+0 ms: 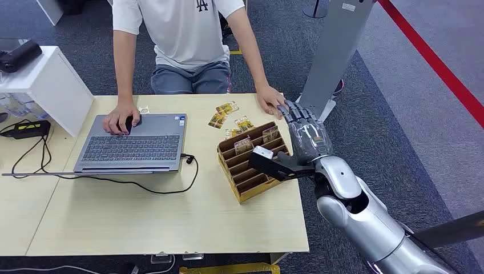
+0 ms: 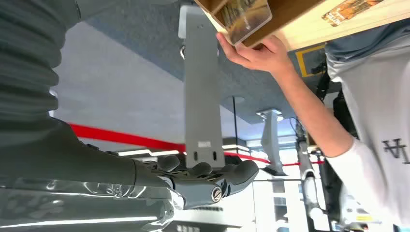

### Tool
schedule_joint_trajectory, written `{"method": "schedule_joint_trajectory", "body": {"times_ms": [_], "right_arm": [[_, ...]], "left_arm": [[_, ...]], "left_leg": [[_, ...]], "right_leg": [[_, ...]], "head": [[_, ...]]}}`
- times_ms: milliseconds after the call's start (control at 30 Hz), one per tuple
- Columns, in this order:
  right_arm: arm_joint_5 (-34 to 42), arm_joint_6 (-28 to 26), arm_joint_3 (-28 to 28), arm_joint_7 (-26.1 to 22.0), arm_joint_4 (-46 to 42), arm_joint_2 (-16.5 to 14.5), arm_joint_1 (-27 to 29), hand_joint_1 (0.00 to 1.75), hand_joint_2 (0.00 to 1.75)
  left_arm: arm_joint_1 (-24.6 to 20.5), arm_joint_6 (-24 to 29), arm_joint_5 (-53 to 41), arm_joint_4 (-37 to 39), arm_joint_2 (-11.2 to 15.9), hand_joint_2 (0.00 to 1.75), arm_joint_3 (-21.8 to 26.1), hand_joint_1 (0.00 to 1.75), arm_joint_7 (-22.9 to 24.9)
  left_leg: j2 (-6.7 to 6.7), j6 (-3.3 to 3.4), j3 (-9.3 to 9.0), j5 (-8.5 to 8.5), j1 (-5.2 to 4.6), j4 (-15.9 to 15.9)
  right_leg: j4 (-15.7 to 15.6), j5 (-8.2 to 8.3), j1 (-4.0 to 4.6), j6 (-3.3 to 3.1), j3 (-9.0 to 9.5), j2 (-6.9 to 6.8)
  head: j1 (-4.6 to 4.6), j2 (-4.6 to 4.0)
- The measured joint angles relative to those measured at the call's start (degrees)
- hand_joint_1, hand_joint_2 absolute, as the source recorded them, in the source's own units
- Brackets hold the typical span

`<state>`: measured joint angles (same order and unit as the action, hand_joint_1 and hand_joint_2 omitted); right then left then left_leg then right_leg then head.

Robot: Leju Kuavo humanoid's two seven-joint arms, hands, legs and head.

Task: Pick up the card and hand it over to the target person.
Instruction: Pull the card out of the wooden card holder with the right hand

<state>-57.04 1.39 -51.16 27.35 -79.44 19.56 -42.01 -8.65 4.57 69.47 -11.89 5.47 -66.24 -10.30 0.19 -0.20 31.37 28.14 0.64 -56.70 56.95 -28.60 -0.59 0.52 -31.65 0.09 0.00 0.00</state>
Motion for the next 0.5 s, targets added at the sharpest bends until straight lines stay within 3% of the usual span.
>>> {"method": "schedule_joint_trajectory", "body": {"times_ms": [500], "right_arm": [[0.93,-0.01,-5.85,-0.9,14.86,-4.22,-6.78,0.08,1.75]], "left_arm": [[-0.46,-0.01,-0.07,0.06,-0.01,0.0,0.12,0.0,0.42]], "left_leg": [[-0.06,-0.01,0.02,-0.01,0.02,0.03]], "right_leg": [[-0.03,0.0,0.02,0.0,0.03,-0.08]], "head": [[0.0,0.0]]}}
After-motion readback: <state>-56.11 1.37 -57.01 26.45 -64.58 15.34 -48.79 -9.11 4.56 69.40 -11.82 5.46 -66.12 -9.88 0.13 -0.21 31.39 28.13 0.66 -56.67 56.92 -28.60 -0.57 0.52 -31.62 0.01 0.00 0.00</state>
